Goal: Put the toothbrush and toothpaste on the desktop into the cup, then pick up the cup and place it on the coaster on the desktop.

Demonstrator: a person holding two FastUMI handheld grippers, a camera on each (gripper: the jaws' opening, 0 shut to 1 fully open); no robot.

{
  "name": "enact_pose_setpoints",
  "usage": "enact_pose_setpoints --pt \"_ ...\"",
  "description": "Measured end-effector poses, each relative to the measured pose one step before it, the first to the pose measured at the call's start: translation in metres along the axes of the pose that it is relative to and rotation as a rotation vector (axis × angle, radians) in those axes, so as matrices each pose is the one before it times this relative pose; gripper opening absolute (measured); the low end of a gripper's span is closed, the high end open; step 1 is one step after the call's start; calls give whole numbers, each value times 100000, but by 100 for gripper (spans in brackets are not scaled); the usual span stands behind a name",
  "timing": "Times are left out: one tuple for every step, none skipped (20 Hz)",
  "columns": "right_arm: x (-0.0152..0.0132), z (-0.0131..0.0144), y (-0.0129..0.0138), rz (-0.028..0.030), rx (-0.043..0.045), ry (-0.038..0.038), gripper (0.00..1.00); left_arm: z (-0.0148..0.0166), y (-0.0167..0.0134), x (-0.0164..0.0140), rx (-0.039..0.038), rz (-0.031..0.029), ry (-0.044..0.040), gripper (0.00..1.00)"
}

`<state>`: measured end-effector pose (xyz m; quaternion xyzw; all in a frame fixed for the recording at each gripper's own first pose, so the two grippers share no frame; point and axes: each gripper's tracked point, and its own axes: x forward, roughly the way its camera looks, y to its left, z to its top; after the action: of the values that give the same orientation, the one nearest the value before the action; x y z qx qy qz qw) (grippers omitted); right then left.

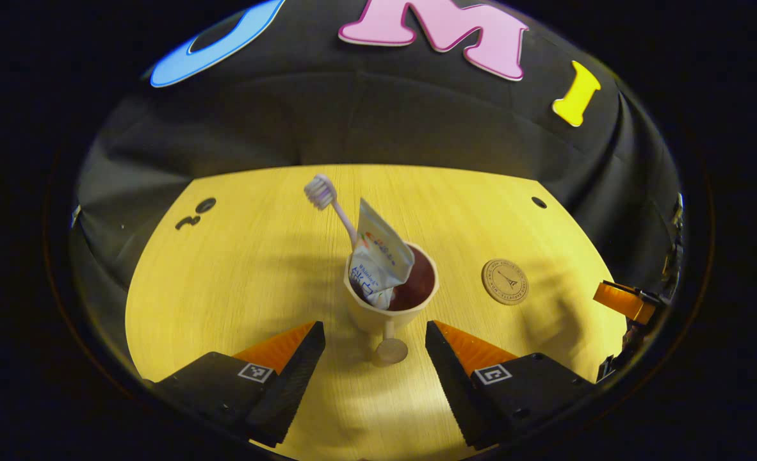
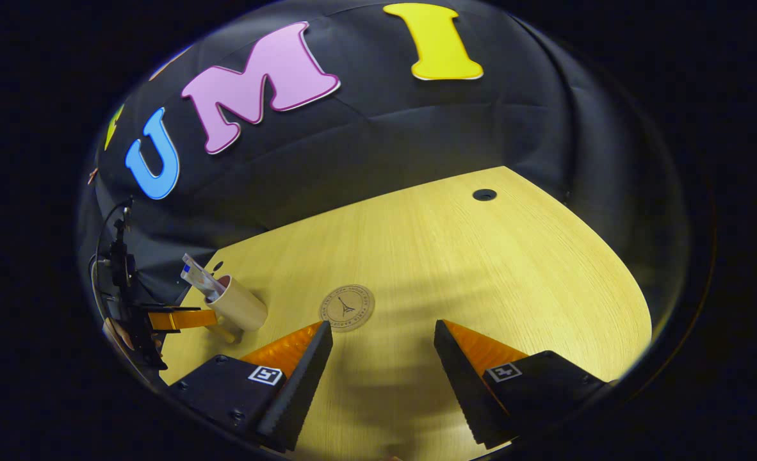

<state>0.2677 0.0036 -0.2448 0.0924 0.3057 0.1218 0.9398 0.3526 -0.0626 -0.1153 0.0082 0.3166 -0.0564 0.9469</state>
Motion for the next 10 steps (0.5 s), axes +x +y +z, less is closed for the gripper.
enact_pose_setpoints --pt "-484 -335 -766 -1191 1606 264 98 -271 75 449 140 296 3856 98" --pt "-323 -147 -674 -912 1491 98 98 -232 58 304 767 -162 3364 98" --pt "-288 -295 -603 -1051 1327 149 98 -93 -150 227 1407 -784 2909 98" --pt "-196 -355 -671 -993 1124 344 98 -33 -197 146 1438 -390 2601 98" --pt "-199 -353 -626 -947 980 534 98 39 -74 307 1157 152 2749 98" --pt "-104 -266 -631 -1013 1172 445 98 -29 -145 150 876 -219 2408 98" --pt "-209 -172 -565 -767 1355 168 98 -136 -54 432 561 212 1861 98" --pt "-141 -91 -468 -702 1343 78 98 136 -119 157 179 -424 1857 97" --pt "-157 -102 -473 -692 956 -87 98 -18 -115 414 -282 7 2016 94" --pt "-129 61 -440 -607 564 -313 98 -62 -111 318 -597 -114 2815 92"
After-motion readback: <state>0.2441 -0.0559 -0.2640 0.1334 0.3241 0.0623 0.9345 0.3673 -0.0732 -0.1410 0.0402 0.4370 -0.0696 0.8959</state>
